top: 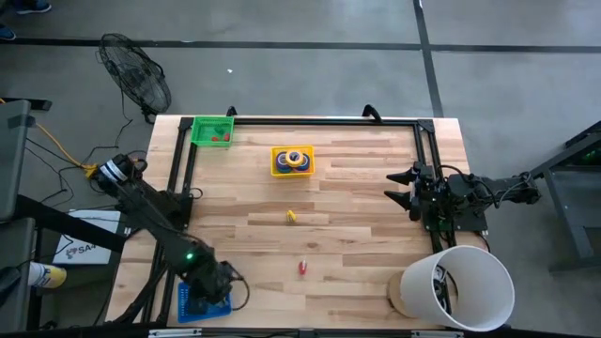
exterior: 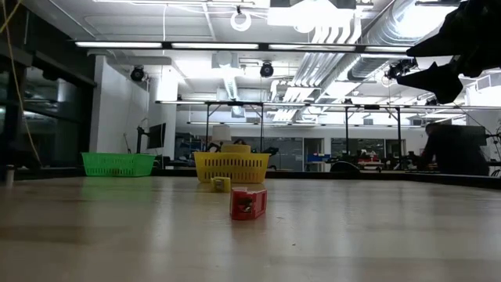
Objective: Pick and place Stapler, Stapler remover, tape
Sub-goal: Put the pink staple remover into the blue bin
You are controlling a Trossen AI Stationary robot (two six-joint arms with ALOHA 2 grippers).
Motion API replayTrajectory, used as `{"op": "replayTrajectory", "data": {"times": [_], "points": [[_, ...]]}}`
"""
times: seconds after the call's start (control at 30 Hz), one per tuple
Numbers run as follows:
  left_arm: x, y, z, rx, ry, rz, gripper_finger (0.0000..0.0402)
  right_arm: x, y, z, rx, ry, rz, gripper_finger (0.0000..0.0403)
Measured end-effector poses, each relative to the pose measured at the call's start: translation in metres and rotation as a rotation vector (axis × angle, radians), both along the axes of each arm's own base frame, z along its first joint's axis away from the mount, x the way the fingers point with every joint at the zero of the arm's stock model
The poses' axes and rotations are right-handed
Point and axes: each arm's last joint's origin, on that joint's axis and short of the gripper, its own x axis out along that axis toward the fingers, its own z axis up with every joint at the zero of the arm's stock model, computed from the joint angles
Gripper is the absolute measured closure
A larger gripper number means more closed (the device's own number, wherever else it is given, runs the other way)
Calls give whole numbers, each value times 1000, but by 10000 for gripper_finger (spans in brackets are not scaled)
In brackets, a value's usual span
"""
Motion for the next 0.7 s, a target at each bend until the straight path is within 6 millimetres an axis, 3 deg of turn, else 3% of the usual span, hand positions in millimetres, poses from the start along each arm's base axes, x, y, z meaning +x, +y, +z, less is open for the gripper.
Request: {"op": "replayTrajectory", "data": {"times": [0.3,0.7], "points": [[-19,-23,1,-20,39,126,317,0,0,0,0,0,0,96],[-16,-26,1,16,160,664,306,0,0,0,0,0,0,96]]}}
